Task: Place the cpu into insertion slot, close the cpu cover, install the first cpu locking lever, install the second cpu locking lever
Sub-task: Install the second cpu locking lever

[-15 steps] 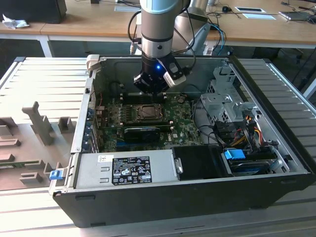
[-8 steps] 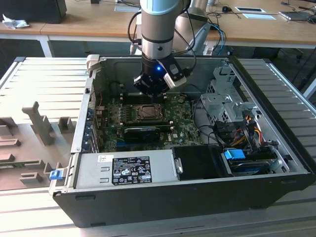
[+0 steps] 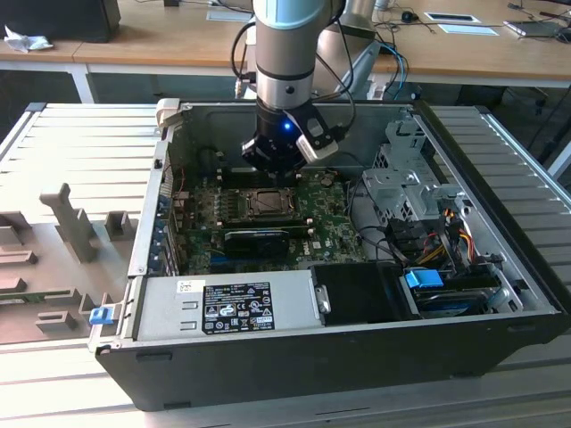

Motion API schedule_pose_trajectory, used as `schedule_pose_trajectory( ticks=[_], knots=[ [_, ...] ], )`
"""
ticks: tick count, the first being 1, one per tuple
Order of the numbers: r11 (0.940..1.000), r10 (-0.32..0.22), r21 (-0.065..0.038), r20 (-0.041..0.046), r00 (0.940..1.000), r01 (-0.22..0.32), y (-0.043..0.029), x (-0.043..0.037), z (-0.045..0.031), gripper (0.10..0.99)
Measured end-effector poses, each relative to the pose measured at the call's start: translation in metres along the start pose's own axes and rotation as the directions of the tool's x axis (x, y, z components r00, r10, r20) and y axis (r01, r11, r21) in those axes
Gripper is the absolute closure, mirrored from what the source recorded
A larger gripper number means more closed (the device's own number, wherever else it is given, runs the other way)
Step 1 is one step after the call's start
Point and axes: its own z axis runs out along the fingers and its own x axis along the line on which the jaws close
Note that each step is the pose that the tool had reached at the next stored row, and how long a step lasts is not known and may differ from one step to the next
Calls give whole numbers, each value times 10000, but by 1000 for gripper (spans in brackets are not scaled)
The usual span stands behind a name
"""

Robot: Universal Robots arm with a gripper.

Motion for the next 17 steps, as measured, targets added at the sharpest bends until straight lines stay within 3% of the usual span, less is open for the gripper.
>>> schedule_pose_trajectory(
  ticks=[4, 9, 17],
  knots=[
    [10000, 2, 1, -1, 10000, -2, -14, 1, -5, 980],
    [10000, 7, -1, 0, 10000, -7, -10, -2, -77, 980],
    [10000, 34, 1, 2, 10000, -34, -58, 1, -84, 980]
  ],
)
